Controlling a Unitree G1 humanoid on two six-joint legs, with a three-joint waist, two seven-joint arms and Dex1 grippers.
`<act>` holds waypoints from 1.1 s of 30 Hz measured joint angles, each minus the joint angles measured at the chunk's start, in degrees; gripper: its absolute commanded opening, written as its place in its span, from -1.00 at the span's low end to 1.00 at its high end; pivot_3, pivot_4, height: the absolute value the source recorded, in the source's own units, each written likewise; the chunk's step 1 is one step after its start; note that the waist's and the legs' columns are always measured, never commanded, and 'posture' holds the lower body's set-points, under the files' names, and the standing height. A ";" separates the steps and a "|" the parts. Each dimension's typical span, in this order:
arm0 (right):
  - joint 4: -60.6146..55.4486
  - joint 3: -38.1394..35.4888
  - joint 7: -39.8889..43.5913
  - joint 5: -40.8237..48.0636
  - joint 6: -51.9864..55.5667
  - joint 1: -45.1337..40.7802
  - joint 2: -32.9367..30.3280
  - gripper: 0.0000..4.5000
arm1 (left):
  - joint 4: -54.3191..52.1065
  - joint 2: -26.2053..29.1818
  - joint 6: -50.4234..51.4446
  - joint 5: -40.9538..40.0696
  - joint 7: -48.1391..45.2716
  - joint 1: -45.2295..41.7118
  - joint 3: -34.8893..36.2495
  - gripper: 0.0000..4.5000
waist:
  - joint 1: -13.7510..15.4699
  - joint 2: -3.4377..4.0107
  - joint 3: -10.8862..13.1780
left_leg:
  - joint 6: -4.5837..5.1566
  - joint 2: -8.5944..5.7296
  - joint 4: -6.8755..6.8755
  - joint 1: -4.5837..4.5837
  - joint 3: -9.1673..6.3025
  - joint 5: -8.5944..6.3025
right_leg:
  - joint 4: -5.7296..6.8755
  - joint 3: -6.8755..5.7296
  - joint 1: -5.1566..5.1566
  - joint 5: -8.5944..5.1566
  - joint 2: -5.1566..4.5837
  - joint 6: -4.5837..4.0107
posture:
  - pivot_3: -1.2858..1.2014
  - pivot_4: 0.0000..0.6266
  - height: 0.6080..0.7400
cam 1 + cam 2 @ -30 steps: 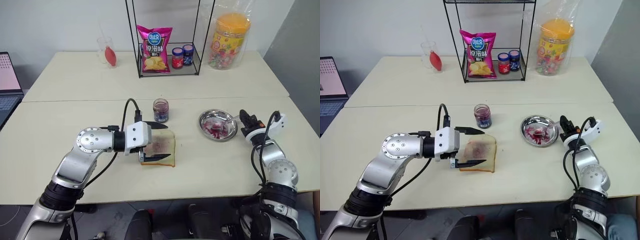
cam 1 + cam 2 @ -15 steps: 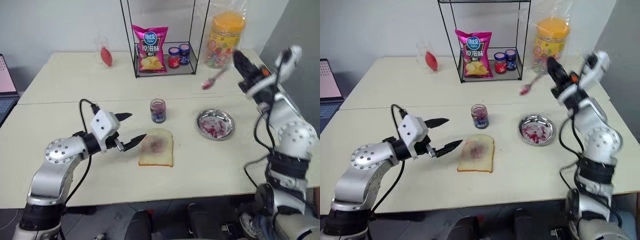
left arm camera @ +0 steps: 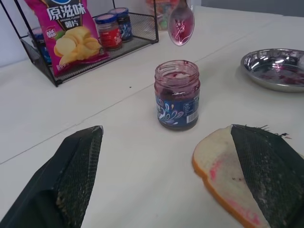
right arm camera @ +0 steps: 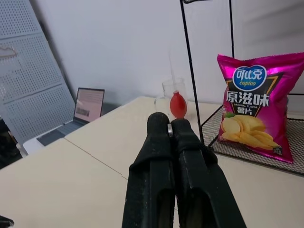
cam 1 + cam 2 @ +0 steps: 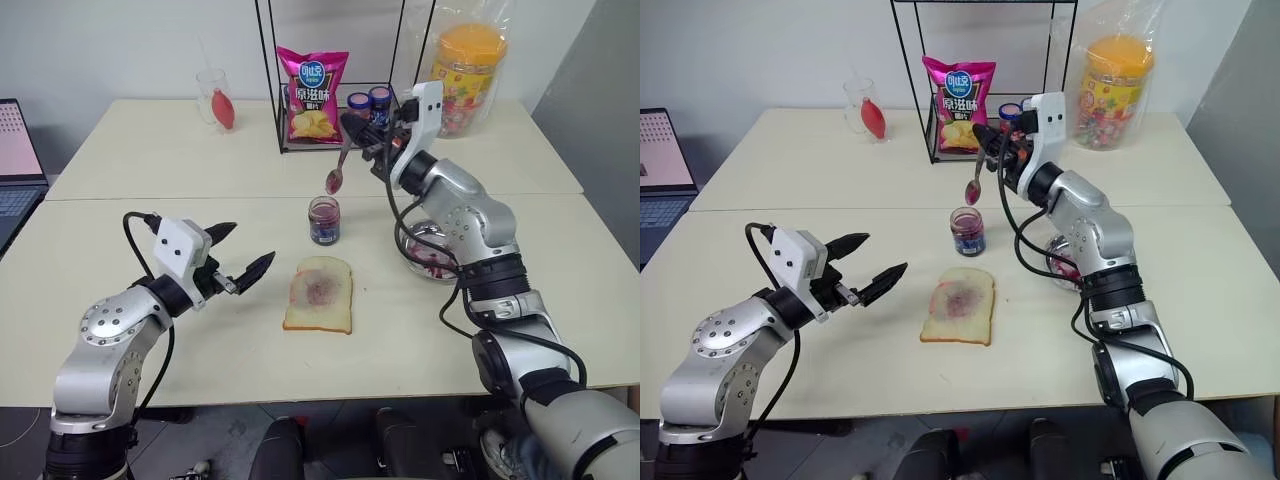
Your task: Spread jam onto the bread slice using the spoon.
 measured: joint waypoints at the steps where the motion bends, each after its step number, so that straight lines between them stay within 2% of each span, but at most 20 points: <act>1: 0.56 0.01 0.56 -0.42 -0.54 -0.01 0.16 -0.99 | -0.09 0.01 0.01 -0.09 0.10 0.18 0.00 1.00 | 0.00 0.00 0.00 | 0.00 0.00 0.00 0.00 0.00 0.00 | 0.00 0.01 0.00 0.00 0.00 0.00 | 0.03 -0.52 1.00; 16: 10.40 3.20 5.05 -12.63 -10.93 0.35 3.90 -0.99 | -0.26 0.06 0.07 -0.12 0.65 -0.21 -0.68 1.00 | -0.03 0.00 0.00 | -0.01 0.01 0.02 0.01 0.01 0.00 | 0.06 0.01 -0.03 0.00 0.02 0.00 | 0.03 -0.52 1.00; 27: 12.95 0.79 2.21 -13.27 -10.74 1.31 6.38 -0.99 | -0.25 0.09 0.05 0.25 0.68 -0.38 -2.09 1.00 | -0.04 0.00 0.00 | -0.01 0.01 0.02 0.01 -0.01 0.00 | 0.07 0.01 -0.02 0.03 0.02 -0.06 | 0.03 -0.52 1.00; 33: 12.95 2.68 2.68 -16.07 -12.32 4.46 6.78 -0.99 | 0.00 0.20 0.00 0.39 0.66 -0.97 -2.24 1.00 | -0.05 0.00 0.00 | -0.01 0.01 0.02 0.01 0.00 0.00 | 0.08 0.01 -0.03 0.02 0.02 -0.04 | 0.03 -0.52 1.00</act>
